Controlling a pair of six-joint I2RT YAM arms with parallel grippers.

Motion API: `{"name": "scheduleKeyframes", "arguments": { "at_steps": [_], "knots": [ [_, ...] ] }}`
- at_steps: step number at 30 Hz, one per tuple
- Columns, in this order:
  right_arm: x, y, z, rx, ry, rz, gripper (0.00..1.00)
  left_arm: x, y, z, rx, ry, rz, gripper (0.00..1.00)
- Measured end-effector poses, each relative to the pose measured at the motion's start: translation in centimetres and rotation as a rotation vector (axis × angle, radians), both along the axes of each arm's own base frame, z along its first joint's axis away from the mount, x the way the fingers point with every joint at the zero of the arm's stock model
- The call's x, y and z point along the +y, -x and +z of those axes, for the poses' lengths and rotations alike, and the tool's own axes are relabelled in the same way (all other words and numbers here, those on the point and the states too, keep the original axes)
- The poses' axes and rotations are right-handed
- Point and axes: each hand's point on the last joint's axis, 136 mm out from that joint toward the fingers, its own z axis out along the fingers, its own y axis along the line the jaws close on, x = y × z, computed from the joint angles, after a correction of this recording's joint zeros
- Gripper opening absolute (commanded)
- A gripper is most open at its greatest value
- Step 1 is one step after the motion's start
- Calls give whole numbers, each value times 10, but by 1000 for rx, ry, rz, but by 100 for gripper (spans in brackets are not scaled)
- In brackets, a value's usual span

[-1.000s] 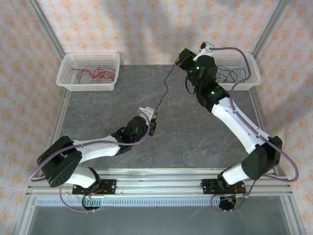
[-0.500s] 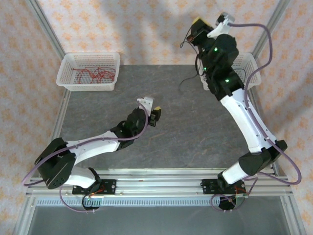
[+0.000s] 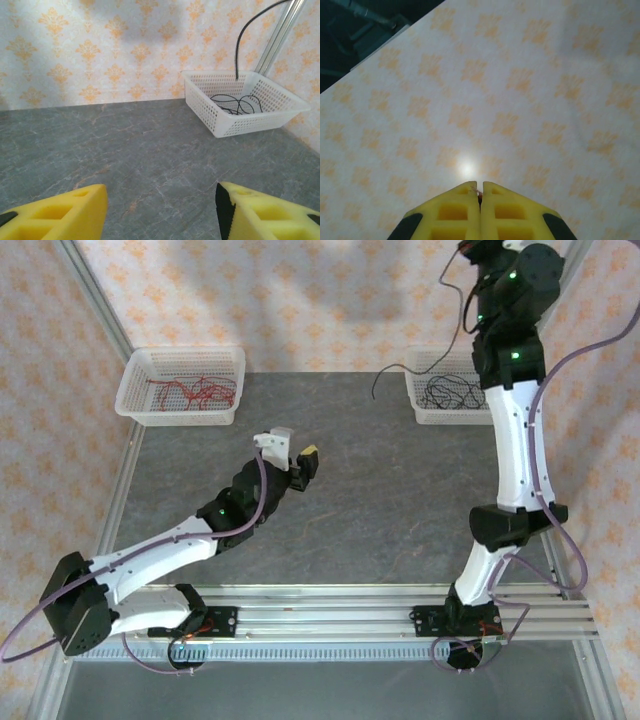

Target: Untangle the cables

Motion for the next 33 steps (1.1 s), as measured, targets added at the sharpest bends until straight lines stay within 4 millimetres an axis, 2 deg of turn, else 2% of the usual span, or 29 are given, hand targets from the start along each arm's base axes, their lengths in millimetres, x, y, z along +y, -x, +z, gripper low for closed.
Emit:
{"name": "scheduleKeyframes", "arguments": {
  "at_steps": [4, 8, 15, 17, 24, 27, 30, 33],
  "knots": [
    [-19, -22, -11, 11, 12, -25, 0, 6, 6, 9, -10, 20, 4, 68],
    [-20, -52, -32, 31, 31, -23, 0, 12, 10, 15, -15, 34, 12, 74],
    [-27, -102, -76, 83, 76, -52, 0, 14, 12, 17, -13, 38, 13, 77],
    [-33, -112, -87, 99, 89, -72, 0, 14, 12, 16, -10, 38, 13, 78],
    [-62, -131, -107, 113, 98, -156, 0, 16, 13, 11, 5, 23, 18, 79],
    [-72, -142, -123, 134, 95, -191, 0, 17, 13, 9, 15, 22, 23, 79],
    [-77, -158, -148, 171, 98, -212, 0, 17, 13, 7, 25, 23, 24, 79],
    [-79, -176, -189, 244, 107, -226, 0, 18, 14, 6, 30, 20, 26, 80]
  ]
}}
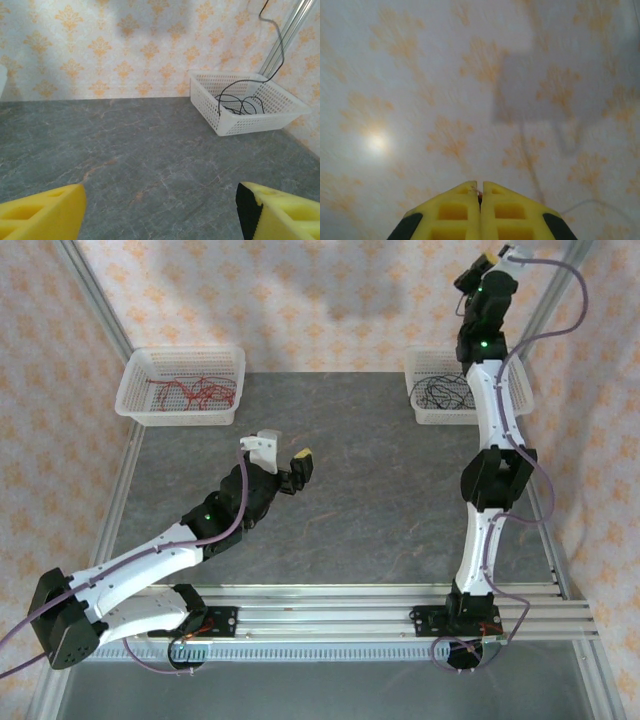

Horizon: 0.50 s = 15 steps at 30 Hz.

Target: Untangle the cables

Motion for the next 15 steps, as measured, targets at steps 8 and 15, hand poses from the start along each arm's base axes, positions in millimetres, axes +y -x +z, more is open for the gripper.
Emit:
{"name": "scheduleKeyframes", "arguments": {
  "at_steps": [8, 15],
  "knots": [
    [-11, -39, -110, 180, -7, -42, 0, 6, 1, 1, 8, 0, 24, 80],
    [-25, -40, -91, 128, -68, -31, 0, 7, 2, -1, 18, -4, 38, 80]
  ]
}}
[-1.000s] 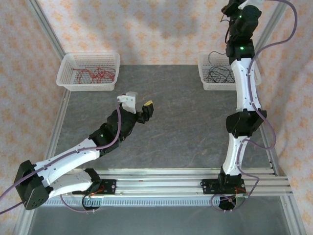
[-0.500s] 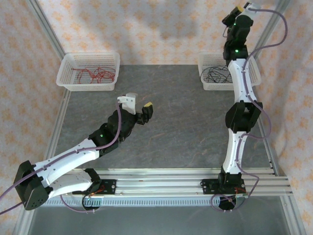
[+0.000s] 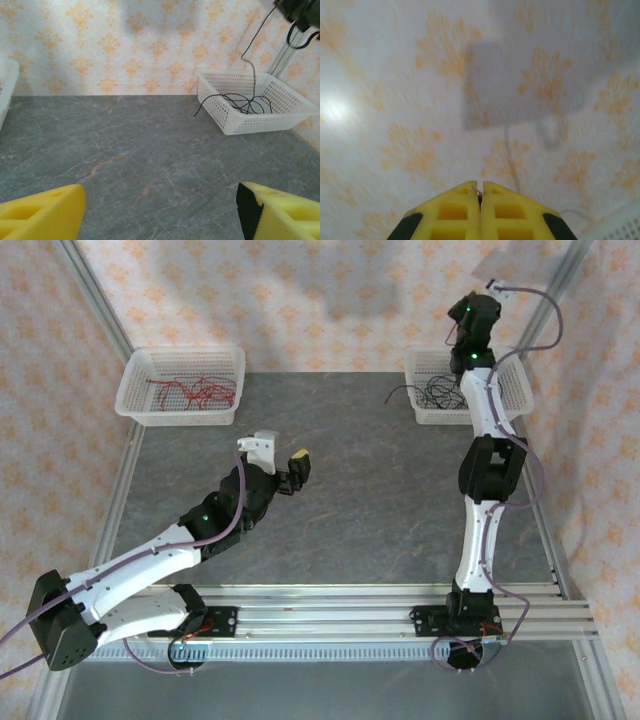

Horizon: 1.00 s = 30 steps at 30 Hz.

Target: Untangle the cables

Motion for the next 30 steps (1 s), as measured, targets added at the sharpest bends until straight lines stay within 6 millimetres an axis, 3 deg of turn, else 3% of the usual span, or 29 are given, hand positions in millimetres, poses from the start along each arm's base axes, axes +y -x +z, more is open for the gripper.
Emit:
{"name": "scheduleKeyframes", "arguments": {
  "at_steps": [6, 12, 17, 20, 24, 27, 30],
  "knots": [
    [-2, 32, 81, -170, -38, 1, 0, 2, 0, 0, 1, -2, 10, 80],
    [-6, 82, 158, -353, -59, -25, 0, 2, 0, 1, -2, 1, 10, 80],
    [-7, 103, 196, -447, -61, -35, 0, 5, 2, 7, -14, 14, 10, 80],
    [-7, 107, 202, -464, -61, -36, 0, 6, 4, 11, -23, 23, 10, 80],
    [-8, 98, 191, -441, -61, -38, 0, 8, 5, 15, -32, 32, 10, 80],
    [-9, 79, 166, -393, -60, -43, 0, 8, 6, 16, -35, 34, 10, 80],
    [-11, 54, 128, -321, -62, -51, 0, 8, 6, 17, -35, 35, 10, 80]
  ]
}}
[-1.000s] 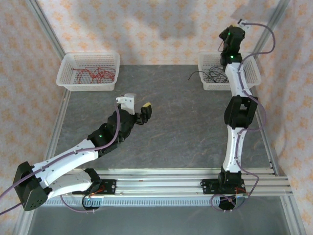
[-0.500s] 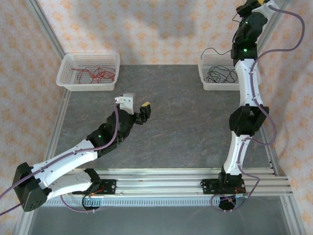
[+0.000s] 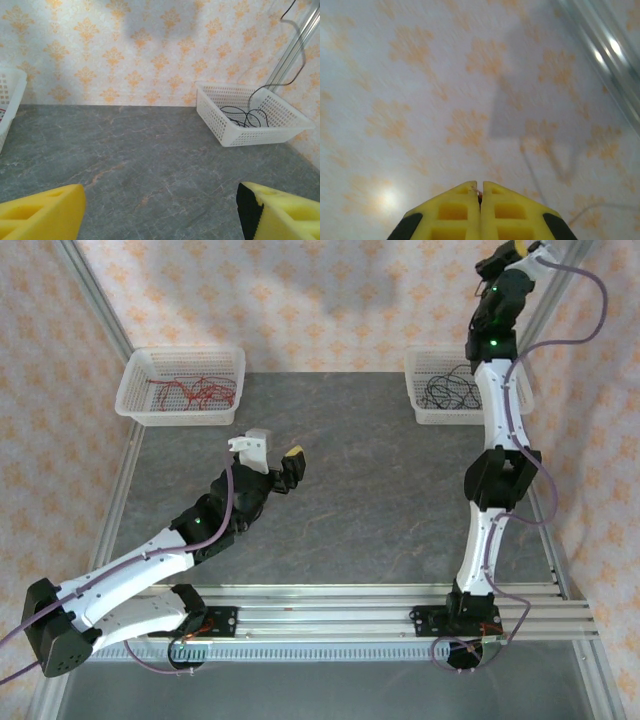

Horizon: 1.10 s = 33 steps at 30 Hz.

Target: Untangle the cables

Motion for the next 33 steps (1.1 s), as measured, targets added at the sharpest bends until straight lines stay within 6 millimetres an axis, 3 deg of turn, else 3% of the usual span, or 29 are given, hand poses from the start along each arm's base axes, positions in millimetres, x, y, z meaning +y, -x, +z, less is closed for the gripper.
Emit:
{"name": "scheduleKeyframes", "arguments": {
  "at_steps": [4, 7, 11, 13, 16, 18, 22, 26, 29, 33],
  "knots": [
    [-3, -34, -67, 134, -9, -9, 0, 0, 0, 0, 0, 0, 0, 80],
    [-4, -48, -114, 234, -21, -9, 0, 1, 0, 0, 0, -1, 4, 80],
    [-7, -53, -181, 364, -52, -22, 0, 2, -1, 0, -1, -2, 11, 80],
    [-10, -50, -226, 453, -72, -44, 0, 3, -1, 0, -1, -3, 16, 80],
    [-14, -43, -273, 570, -86, -73, 0, 4, -1, 0, -2, -5, 22, 80],
    [-15, -39, -285, 618, -86, -84, 0, 4, -1, 0, -2, -5, 25, 80],
    [-16, -39, -284, 658, -74, -92, 0, 4, -1, 0, -2, -5, 25, 80],
    [-14, -50, -285, 696, -59, -67, 13, 4, -1, 0, -2, -5, 25, 82],
    [-13, -57, -301, 753, -65, -32, 23, 4, -1, 0, -1, -5, 25, 86],
    [-20, -55, -342, 868, -105, 14, 38, 4, -1, -1, 1, -5, 25, 87]
  ]
}}
